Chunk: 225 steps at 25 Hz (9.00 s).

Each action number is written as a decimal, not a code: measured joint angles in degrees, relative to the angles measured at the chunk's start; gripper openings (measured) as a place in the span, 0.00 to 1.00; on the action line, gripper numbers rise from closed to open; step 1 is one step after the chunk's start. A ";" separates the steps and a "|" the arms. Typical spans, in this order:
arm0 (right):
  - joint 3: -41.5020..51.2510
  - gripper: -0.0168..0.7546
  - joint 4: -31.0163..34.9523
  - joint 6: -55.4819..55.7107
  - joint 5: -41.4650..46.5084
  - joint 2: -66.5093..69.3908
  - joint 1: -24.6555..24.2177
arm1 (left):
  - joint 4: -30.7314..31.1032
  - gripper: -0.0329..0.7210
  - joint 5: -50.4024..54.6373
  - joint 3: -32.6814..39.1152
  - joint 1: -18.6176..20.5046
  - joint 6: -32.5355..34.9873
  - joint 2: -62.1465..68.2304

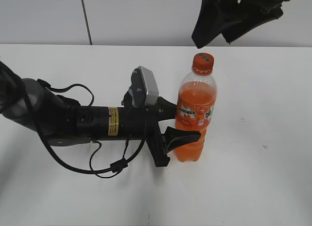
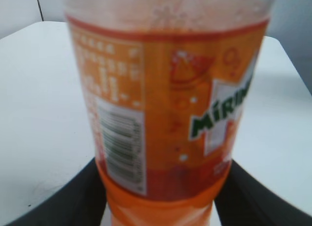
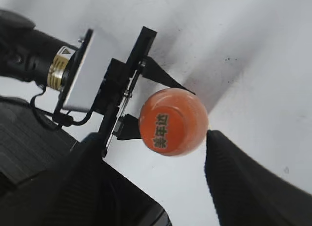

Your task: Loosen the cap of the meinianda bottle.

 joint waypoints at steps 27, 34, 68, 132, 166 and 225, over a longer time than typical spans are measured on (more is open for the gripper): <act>0.24 0.38 0.83 -76.79 1.09 6.19 0.00 | 0.15 0.58 0.00 0.00 0.00 0.10 0.00; 0.24 0.72 1.77 -74.31 0.96 4.86 0.00 | 0.24 0.58 -0.12 0.00 0.00 0.01 0.00; -0.24 0.54 -0.82 2.29 0.82 5.47 0.00 | 0.66 0.58 -0.32 0.00 0.32 -0.21 0.00; -1.00 0.37 -0.77 -52.12 1.10 6.21 0.07 | 1.22 0.58 -0.38 0.00 0.39 -0.39 0.00; -0.84 0.59 -0.03 4.51 1.09 6.53 0.07 | 1.64 0.58 -0.43 0.00 0.42 -0.33 0.00; 0.51 0.47 0.82 2.73 1.15 3.78 0.07 | 1.95 0.58 -0.57 0.00 0.48 -0.27 0.00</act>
